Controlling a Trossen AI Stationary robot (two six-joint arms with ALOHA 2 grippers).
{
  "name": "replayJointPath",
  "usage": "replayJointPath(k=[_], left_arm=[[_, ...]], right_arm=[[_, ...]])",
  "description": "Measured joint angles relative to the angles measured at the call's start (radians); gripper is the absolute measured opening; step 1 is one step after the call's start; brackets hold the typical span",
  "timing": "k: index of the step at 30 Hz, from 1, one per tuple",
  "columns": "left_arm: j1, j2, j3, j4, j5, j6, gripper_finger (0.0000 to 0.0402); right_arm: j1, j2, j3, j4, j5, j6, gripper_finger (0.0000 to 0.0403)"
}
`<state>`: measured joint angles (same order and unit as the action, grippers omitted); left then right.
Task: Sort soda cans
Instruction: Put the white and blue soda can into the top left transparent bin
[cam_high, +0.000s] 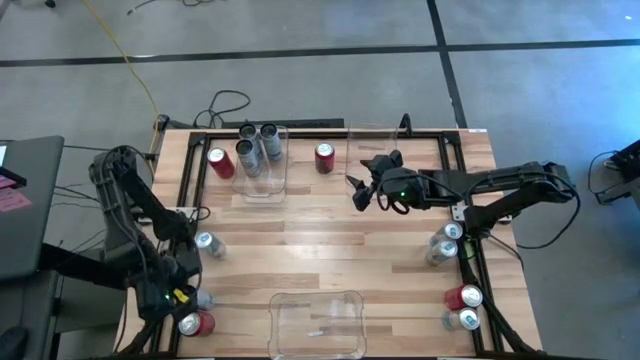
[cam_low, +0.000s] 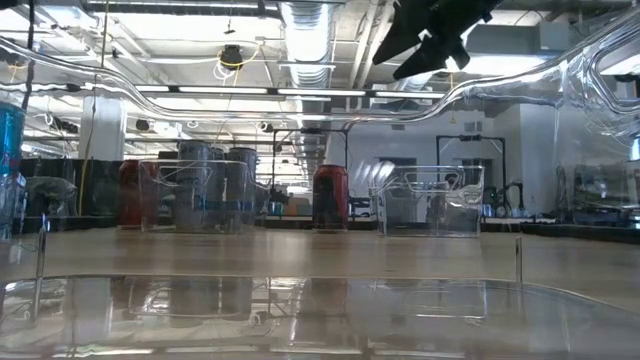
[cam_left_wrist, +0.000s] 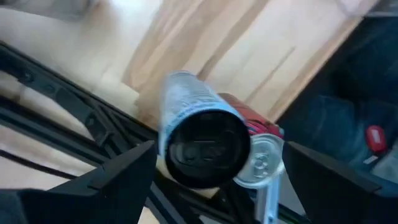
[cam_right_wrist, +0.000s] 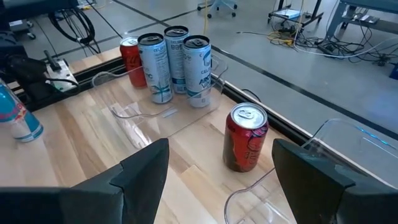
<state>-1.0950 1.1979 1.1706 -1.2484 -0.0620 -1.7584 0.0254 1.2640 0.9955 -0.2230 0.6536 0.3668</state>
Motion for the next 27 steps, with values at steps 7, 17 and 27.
replayJointPath(k=[7, 17, 27], left_arm=[[0.000, 0.054, 0.000, -0.004, -0.040, 0.084, 0.0343], [0.000, 0.098, -0.001, -0.009, -0.009, 0.124, 0.0343], [-0.038, 0.098, -0.001, -0.062, -0.008, 0.059, 0.0343]], right_arm=[[0.000, 0.000, 0.000, 0.000, 0.000, 0.001, 0.0305], [0.000, 0.000, 0.000, 0.000, 0.001, 0.002, 0.0305], [0.000, 0.000, 0.000, 0.000, 0.002, 0.002, 0.0305]])
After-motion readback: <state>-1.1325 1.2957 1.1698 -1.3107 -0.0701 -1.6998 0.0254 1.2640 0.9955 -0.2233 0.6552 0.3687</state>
